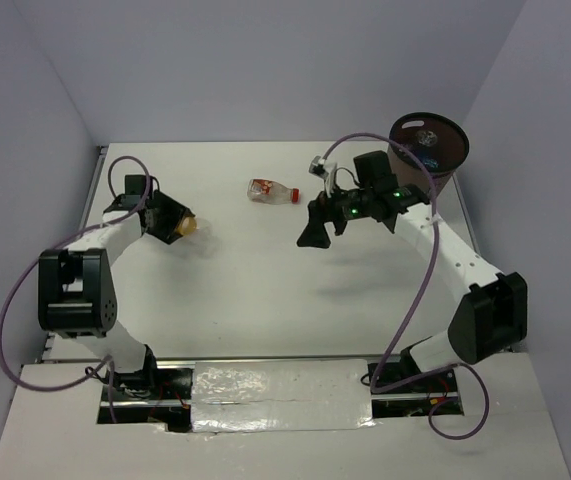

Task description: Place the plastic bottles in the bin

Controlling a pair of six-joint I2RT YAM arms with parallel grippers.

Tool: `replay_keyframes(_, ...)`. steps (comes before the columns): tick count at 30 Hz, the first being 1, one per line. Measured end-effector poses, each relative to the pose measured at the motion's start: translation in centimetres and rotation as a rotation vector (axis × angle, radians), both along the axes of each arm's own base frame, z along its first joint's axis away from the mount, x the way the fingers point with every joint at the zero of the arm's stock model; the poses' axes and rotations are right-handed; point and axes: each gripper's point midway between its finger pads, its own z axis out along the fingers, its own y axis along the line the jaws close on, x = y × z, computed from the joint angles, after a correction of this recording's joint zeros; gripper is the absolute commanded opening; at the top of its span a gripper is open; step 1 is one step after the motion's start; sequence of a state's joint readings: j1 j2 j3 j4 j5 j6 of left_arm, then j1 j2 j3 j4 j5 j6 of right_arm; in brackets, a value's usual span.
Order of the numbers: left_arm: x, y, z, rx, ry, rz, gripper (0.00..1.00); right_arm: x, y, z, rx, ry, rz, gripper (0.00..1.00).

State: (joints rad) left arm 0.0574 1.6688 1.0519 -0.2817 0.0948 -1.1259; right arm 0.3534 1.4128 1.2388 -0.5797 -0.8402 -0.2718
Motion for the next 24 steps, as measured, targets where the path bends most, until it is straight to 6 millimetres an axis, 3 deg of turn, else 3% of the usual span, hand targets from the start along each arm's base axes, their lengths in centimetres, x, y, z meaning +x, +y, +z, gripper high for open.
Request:
replay_keyframes(3,-0.9,-2.8,3.4,-0.033,-0.123,-0.102,0.08,0.1,1.7,-1.3,-0.023,0.101,-0.037,1.00)
replay_keyframes(6,-2.2,-6.9,6.0,-0.080,-0.225,-0.221,0.08,0.1,2.9,-2.5,-0.056,0.196,-0.130,1.00)
replay_keyframes(10,-4.5,-11.8,6.8,-0.145,-0.278,-0.348,0.08,-0.4,5.5,-2.0,-0.045,0.299,-0.180,1.00)
replay_keyframes(13,-5.7,-14.5,6.5,-0.177,-0.279,-0.401,0.08,-0.7,7.4,-1.2,-0.017,0.358,-0.190,1.00)
replay_keyframes(17,-6.7,-16.8,6.9,-0.209,-0.296,-0.447,0.08,-1.4,8.5,-1.4,-0.025,0.398,-0.215,1.00)
replay_keyframes(24,-7.3,-19.0,8.2,-0.235,-0.342,-0.487,0.08,-1.8,9.6,-3.1,-0.071,0.422,-0.243,1.00)
